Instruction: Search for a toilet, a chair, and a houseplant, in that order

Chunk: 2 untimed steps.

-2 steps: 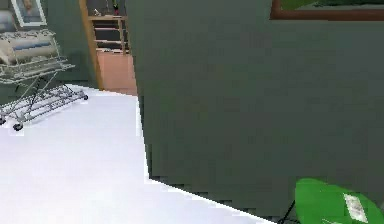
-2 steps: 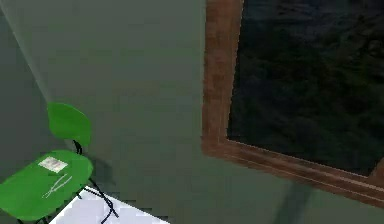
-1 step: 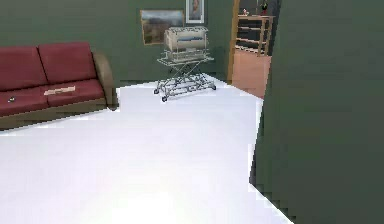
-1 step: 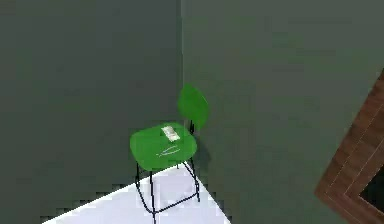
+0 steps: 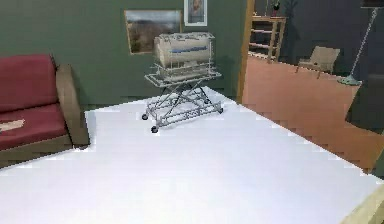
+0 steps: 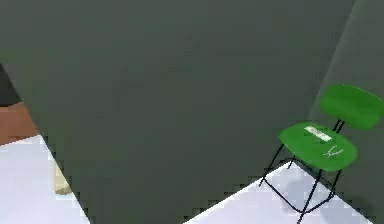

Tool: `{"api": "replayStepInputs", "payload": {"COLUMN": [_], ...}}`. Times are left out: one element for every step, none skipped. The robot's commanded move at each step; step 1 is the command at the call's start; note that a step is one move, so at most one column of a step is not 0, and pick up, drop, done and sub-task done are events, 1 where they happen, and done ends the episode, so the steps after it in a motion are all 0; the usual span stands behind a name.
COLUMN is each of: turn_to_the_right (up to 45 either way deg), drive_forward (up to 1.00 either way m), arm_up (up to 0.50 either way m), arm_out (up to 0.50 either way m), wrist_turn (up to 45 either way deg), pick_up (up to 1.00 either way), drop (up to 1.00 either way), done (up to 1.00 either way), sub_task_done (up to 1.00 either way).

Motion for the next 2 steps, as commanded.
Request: {"api": "replayStepInputs", "payload": {"turn_to_the_right": [0.0,30.0], "drive_forward": [0.80,0.00], "arm_up": [0.00,0.00], "arm_out": [0.00,0.00], "wrist_turn": [0.0,0.0], "pick_up": [0.00,0.00], "drop": [0.00,0.00], "done": [0.00,0.00], "sub_task_done": [0.00,0.00]}}
